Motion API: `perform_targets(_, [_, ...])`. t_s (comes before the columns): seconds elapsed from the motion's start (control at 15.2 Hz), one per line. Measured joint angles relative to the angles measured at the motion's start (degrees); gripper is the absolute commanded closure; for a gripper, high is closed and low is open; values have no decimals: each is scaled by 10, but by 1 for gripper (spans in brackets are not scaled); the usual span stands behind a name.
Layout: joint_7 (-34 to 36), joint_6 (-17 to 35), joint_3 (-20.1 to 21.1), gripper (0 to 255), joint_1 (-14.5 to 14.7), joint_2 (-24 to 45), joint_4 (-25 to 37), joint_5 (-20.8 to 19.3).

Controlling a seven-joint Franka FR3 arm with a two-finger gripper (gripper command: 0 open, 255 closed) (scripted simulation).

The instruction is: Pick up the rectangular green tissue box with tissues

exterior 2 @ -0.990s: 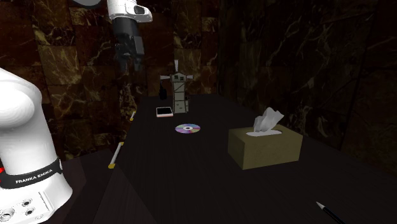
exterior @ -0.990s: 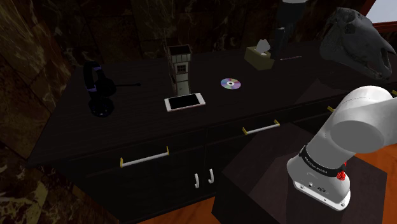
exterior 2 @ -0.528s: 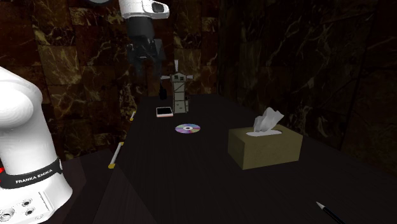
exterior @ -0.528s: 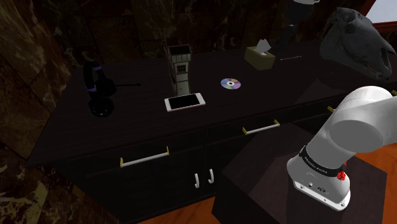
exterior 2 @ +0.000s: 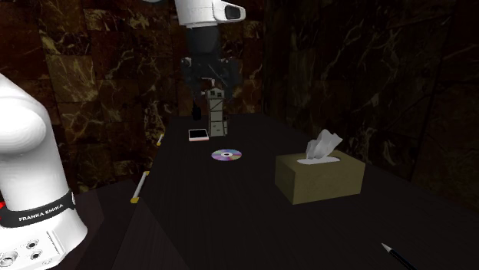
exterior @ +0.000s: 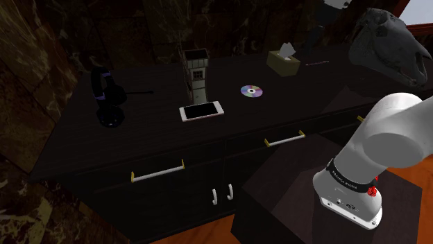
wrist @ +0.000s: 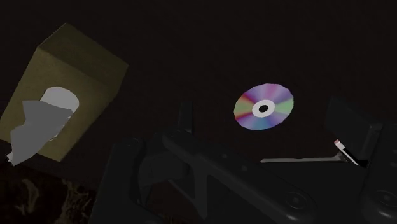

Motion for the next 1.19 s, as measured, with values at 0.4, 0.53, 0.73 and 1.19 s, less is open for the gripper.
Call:
perform_targets(0.4, [-177, 41, -173, 0, 95, 121, 89, 106])
perform_targets(0.53, [-247, 34, -248, 0, 145, 176, 130, 168])
perform_targets(0.73, [-425, -42, -391, 0, 195, 379, 220, 376])
perform_targets(1.19, [-597, -208, -236, 0, -95, 644, 427, 647])
